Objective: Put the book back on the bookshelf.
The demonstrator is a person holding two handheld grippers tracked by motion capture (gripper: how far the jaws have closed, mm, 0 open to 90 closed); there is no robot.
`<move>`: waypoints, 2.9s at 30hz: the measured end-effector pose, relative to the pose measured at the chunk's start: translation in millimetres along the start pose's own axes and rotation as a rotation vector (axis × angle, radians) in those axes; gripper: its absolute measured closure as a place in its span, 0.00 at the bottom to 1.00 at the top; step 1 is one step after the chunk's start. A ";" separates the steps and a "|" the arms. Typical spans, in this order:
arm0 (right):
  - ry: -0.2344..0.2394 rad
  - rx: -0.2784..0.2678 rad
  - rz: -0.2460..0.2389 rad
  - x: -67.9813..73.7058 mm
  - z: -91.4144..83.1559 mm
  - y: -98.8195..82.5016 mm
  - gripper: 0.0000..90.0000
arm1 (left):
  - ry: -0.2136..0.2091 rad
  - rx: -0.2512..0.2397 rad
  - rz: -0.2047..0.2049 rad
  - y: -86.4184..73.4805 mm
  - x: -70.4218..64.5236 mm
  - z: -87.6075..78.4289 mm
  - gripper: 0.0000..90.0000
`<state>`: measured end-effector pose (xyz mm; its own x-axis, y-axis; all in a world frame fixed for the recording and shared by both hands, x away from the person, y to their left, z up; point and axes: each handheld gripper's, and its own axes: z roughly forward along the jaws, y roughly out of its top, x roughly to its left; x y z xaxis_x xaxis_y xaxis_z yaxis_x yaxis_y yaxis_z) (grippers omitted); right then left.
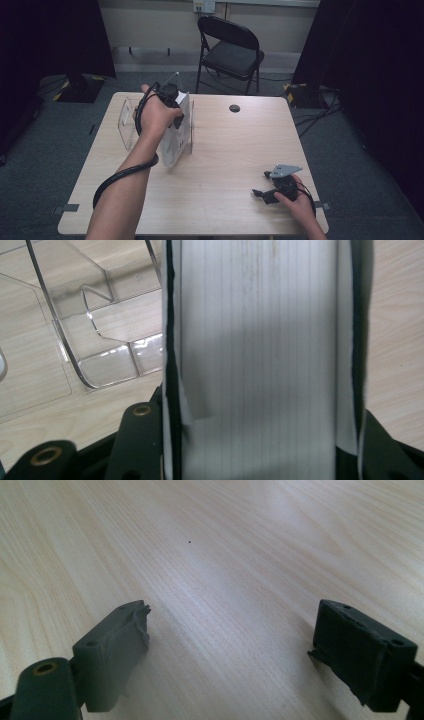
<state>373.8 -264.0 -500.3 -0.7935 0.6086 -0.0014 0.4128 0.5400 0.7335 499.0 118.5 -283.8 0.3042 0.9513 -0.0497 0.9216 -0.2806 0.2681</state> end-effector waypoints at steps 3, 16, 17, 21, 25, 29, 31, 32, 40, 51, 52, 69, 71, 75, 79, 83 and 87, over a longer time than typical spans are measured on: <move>0.000 0.000 0.000 0.0 0.0 0.0 0.15 | 0.006 -0.005 -0.007 2.1 0.0 -0.4 0.59; 0.000 0.000 0.000 0.0 0.0 0.0 0.15 | 0.025 0.002 -0.017 12.4 -2.9 6.4 0.59; 0.000 0.001 0.000 0.0 0.0 0.0 0.15 | 0.025 0.001 -0.012 13.1 -2.6 7.0 0.59; 0.000 0.000 0.000 0.0 0.0 0.0 0.15 | 0.020 -0.004 -0.022 15.0 -1.4 9.9 0.59; 0.000 0.001 0.000 0.0 -0.1 0.0 0.15 | 0.028 -0.004 -0.026 16.9 -1.4 12.4 0.59; 0.000 0.001 0.001 0.1 -0.1 0.0 0.15 | 0.023 -0.005 -0.042 18.5 0.5 14.3 0.59; 0.000 0.001 0.002 0.1 -0.1 0.0 0.15 | 0.023 -0.007 -0.048 19.5 1.8 14.9 0.59; 0.000 0.001 0.002 0.1 -0.1 0.0 0.15 | 0.026 -0.010 -0.045 20.0 2.0 15.3 0.59; 0.001 0.001 -0.001 -0.1 -0.1 0.0 0.15 | 0.026 -0.011 -0.068 24.5 3.6 18.6 0.59; 0.001 0.002 0.000 -0.1 -0.2 0.0 0.15 | 0.028 -0.029 -0.072 30.7 2.0 22.1 0.59; 0.002 0.002 0.000 -0.1 -0.2 0.0 0.15 | 0.030 -0.031 -0.072 31.2 1.5 22.4 0.59; 0.001 0.001 0.002 0.0 -0.1 0.0 0.15 | 0.049 -0.049 -0.106 35.8 1.1 35.6 0.59; 0.001 0.001 0.003 0.0 -0.1 0.0 0.15 | 0.053 -0.041 -0.119 36.8 0.5 36.3 0.59; 0.001 0.001 0.003 0.0 -0.1 0.0 0.15 | 0.058 -0.046 -0.098 38.0 1.9 39.4 0.59; 0.001 0.001 0.002 0.0 -0.1 0.0 0.15 | 0.058 -0.047 -0.097 39.3 1.9 39.9 0.59; 0.001 0.001 0.003 0.1 -0.1 0.1 0.15 | 0.051 -0.059 -0.117 40.1 1.3 41.2 0.59; 0.001 0.001 0.003 0.0 -0.1 0.1 0.15 | 0.059 -0.065 -0.119 40.5 1.0 42.6 0.59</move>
<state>373.7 -264.0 -500.1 -0.7930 0.6093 0.0013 0.4153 0.5391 0.7327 546.8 102.6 -313.9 0.1773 0.9837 -0.0285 0.9321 -0.1586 0.3257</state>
